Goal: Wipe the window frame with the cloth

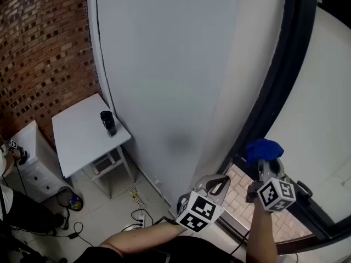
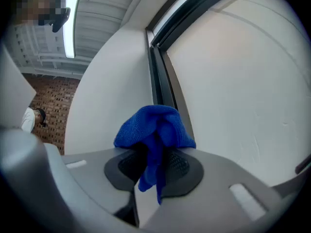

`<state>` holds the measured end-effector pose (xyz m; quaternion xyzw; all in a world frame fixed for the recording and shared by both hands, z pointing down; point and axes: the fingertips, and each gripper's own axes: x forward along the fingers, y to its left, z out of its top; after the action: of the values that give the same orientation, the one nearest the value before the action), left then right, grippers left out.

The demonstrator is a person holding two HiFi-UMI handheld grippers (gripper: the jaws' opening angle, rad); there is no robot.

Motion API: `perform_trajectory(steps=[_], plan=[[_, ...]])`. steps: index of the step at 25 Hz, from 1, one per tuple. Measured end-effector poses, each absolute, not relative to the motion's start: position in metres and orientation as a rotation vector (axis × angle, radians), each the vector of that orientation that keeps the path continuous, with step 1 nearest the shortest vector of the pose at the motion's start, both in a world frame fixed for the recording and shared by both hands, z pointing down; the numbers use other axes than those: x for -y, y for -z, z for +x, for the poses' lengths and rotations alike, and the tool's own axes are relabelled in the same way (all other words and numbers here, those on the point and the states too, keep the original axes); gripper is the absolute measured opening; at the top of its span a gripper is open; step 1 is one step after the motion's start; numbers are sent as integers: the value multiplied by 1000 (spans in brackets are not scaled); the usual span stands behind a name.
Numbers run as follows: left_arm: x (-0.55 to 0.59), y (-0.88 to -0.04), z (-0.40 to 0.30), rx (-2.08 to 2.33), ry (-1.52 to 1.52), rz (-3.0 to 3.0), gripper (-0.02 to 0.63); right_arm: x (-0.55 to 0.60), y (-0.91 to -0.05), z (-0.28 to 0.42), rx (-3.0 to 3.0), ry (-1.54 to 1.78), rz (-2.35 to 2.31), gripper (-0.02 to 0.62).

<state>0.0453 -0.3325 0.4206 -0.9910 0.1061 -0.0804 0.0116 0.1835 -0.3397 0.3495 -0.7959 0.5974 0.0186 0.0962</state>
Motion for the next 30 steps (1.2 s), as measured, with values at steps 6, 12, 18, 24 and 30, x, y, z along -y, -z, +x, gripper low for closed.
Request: perform_trajectory(steps=[6, 12, 18, 24, 30], plan=[[342, -415, 42, -356, 255, -3073, -6, 381, -342, 211, -1746, -38, -2379, 80], [342, -424, 34, -339, 265, -3066, -6, 399, -346, 219, -1709, -58, -2420, 80], [347, -425, 39, -311, 287, -3053, -6, 416, -366, 228, -1727, -101, -2515, 80], [344, -429, 42, -272, 302, -3051, -6, 412, -392, 229, -1721, -79, -2545, 80], [339, -432, 48, -234, 300, -3048, -6, 409, -422, 231, -1735, -47, -2585, 78]])
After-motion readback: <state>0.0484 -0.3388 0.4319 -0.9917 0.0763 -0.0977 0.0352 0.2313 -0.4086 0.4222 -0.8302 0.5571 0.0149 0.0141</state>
